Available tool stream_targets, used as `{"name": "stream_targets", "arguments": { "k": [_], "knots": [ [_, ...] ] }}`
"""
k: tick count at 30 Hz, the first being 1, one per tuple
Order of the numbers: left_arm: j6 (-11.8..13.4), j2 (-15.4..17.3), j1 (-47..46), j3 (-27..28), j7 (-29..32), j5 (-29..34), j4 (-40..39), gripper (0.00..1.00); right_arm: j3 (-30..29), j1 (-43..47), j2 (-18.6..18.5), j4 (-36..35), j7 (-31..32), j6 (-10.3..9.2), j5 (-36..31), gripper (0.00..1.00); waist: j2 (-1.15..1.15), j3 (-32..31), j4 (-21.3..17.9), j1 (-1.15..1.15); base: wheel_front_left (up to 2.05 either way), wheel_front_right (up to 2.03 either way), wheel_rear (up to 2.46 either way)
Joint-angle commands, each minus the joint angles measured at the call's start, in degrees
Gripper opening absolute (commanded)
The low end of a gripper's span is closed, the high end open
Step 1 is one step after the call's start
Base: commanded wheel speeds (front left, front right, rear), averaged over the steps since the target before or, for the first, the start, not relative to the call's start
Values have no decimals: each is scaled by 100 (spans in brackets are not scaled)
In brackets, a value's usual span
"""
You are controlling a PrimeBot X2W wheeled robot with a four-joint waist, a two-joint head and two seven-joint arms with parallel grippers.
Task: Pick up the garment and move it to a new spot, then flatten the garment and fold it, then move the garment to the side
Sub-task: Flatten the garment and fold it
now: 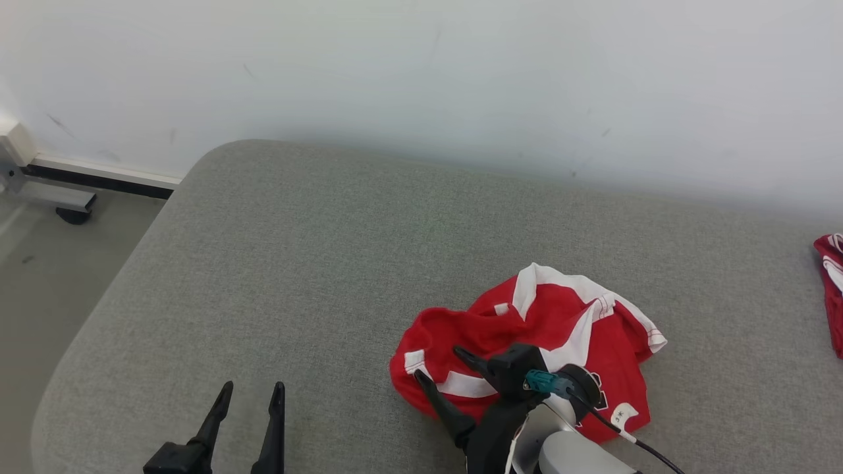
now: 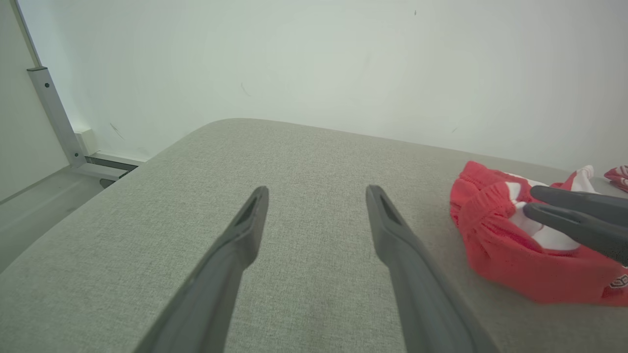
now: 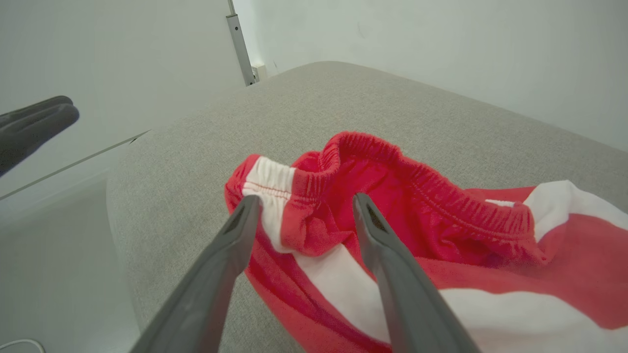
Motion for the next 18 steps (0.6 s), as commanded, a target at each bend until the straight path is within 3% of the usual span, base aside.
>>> {"name": "stream_targets", "arguments": {
  "k": [1, 7, 11, 18],
  "knots": [
    [1, -20, -66, -4, -16, 49, 24, 100, 80, -183, 9, 76, -130, -16, 63, 100, 0, 6, 10, 0, 0, 0, 0],
    [27, 1, 12, 99, -16, 66, 17, 100, 295, -455, 9, 471, -579, -16, 176, 100, 0, -53, -175, 0, 0, 0, 0],
    [33, 11, 74, 160, -16, 78, -23, 100, 174, -528, -231, 439, -776, -16, 189, 100, 0, -94, -366, 0, 0, 0, 0],
    [89, 52, 208, 327, -16, 104, -152, 100, -798, -249, -893, -166, -900, -16, -12, 100, 0, -154, -781, 0, 0, 0, 0]
  ]
}}
